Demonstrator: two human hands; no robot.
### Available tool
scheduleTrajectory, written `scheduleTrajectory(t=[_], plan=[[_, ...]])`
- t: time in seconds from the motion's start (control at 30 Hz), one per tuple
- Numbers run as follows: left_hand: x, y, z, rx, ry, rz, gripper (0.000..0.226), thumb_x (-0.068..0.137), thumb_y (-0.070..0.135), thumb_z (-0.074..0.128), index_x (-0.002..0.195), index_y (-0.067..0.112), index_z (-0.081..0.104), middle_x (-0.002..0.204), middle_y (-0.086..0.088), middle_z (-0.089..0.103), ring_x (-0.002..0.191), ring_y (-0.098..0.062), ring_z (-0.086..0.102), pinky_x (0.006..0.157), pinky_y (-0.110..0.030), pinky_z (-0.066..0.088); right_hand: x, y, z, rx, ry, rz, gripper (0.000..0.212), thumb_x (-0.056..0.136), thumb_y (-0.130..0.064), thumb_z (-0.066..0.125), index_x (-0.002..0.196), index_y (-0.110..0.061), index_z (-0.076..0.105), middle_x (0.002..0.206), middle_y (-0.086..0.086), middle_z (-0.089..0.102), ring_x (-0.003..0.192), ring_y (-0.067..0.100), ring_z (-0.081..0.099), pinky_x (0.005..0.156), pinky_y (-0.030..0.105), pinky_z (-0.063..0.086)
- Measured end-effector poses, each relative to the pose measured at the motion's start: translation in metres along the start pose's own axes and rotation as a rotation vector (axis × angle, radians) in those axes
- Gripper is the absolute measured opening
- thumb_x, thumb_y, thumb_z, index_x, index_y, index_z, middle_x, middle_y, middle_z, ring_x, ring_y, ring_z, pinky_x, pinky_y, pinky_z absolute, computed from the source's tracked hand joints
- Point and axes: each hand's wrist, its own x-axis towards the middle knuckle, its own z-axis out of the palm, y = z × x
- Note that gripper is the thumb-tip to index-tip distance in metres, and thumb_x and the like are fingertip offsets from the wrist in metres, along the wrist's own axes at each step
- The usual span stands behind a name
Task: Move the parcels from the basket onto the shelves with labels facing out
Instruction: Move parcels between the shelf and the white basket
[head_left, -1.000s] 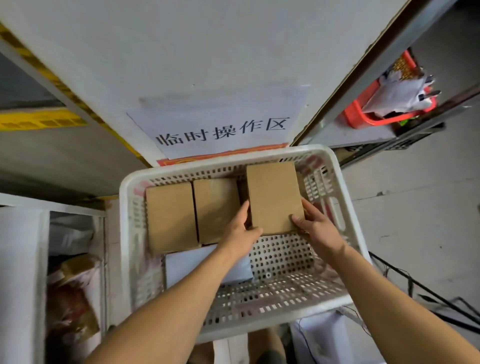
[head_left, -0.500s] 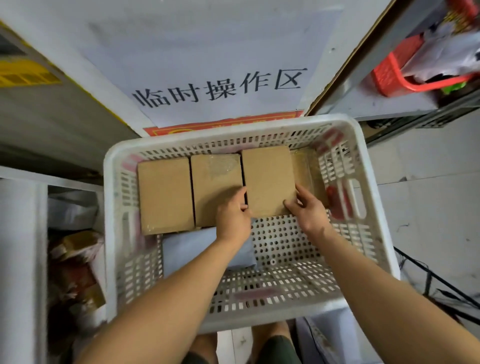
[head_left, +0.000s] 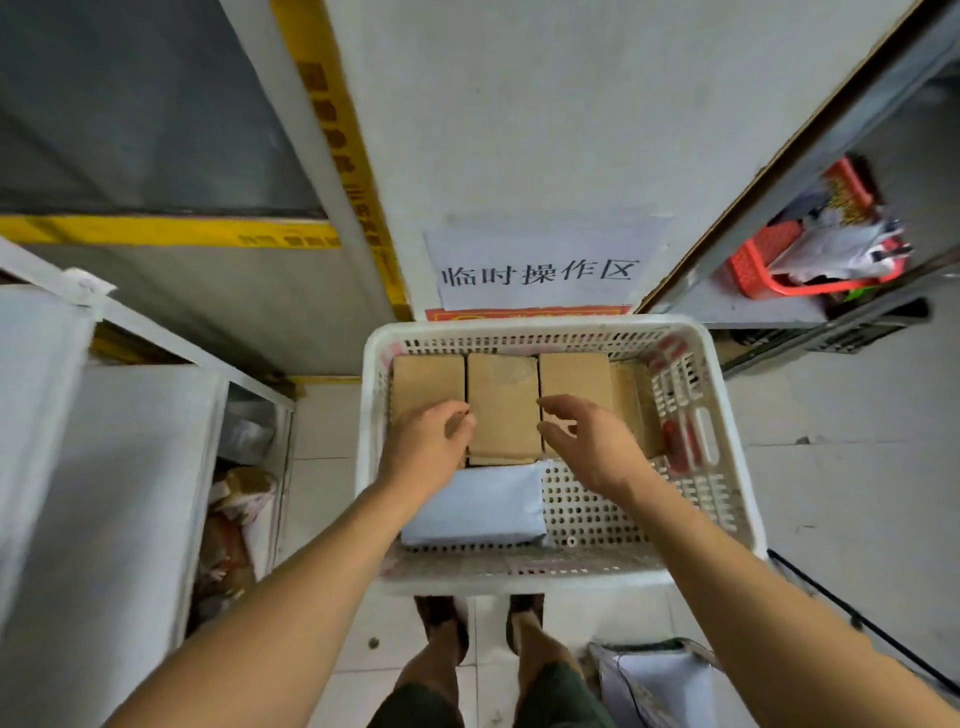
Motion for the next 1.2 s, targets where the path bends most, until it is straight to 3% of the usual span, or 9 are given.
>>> scheduleTrajectory(t=[0.17,0.27,0.47,0.57,0.7,0.83,1.2], plan=[[-0.056,-0.017,-0.093,0.076,0.194,-0.013,0.031,0.102,0.041,0.059,0.123,0.024,0.073,0.113,-0.006,0.077,0.103,-0.031,0.069,0.084,-0.043,0.056,-0.032,-0.097,0.001,-0.038,-0.032,-0.206,0.04,0.103,-0.036,0.065,0.142,-0.027,0.064,0.137,-0.007,0.068,0.121,0.01,0.065,0.105,0.034,0.055],[-0.099,-0.036,-0.145,0.052,0.327,-0.075,0.037,0.102,0.042,0.061,0.13,0.022,0.071,0.125,-0.006,0.075,0.115,-0.03,0.067,0.094,-0.042,0.054,-0.04,-0.157,0.008,-0.04,-0.05,-0.335,0.039,0.101,-0.033,0.069,0.139,-0.025,0.067,0.13,-0.005,0.072,0.115,0.01,0.068,0.103,0.036,0.056],[-0.197,-0.07,-0.214,0.041,0.608,-0.308,0.037,0.103,0.046,0.057,0.132,0.025,0.069,0.13,0.001,0.072,0.114,-0.022,0.069,0.1,-0.034,0.053,-0.057,-0.269,0.029,-0.122,-0.173,-0.623,0.037,0.103,-0.034,0.064,0.139,-0.026,0.065,0.129,-0.004,0.072,0.117,0.013,0.069,0.091,0.022,0.047],[-0.257,-0.075,-0.231,0.049,0.734,-0.438,0.043,0.103,0.048,0.055,0.137,0.025,0.066,0.134,-0.002,0.071,0.116,-0.025,0.068,0.099,-0.033,0.052,-0.077,-0.32,0.047,-0.143,-0.272,-0.756,0.039,0.102,-0.033,0.067,0.14,-0.027,0.064,0.126,-0.005,0.074,0.117,0.013,0.069,0.099,0.024,0.048],[-0.341,-0.079,-0.245,0.114,0.869,-0.559,0.045,0.104,0.042,0.059,0.144,0.022,0.062,0.14,-0.003,0.068,0.126,-0.029,0.062,0.102,-0.036,0.049,-0.115,-0.376,0.079,-0.108,-0.414,-0.92,0.038,0.1,-0.029,0.07,0.138,-0.03,0.064,0.124,-0.01,0.073,0.113,0.004,0.067,0.094,0.02,0.048],[-0.423,-0.084,-0.248,0.12,1.028,-0.716,0.047,0.103,0.044,0.061,0.145,0.023,0.061,0.141,-0.004,0.067,0.127,-0.03,0.06,0.099,-0.039,0.052,-0.165,-0.426,0.116,-0.125,-0.566,-1.123,0.043,0.101,-0.031,0.069,0.143,-0.029,0.061,0.127,-0.011,0.07,0.115,0.005,0.066,0.101,0.035,0.057],[-0.639,-0.107,-0.244,0.123,1.455,-1.095,0.051,0.103,0.043,0.061,0.148,0.02,0.058,0.146,-0.004,0.063,0.134,-0.026,0.056,0.108,-0.037,0.045,-0.363,-0.529,0.237,-0.148,-0.861,-1.521,0.044,0.098,-0.027,0.074,0.141,-0.025,0.064,0.126,-0.007,0.071,0.113,0.008,0.068,0.105,0.032,0.053]])
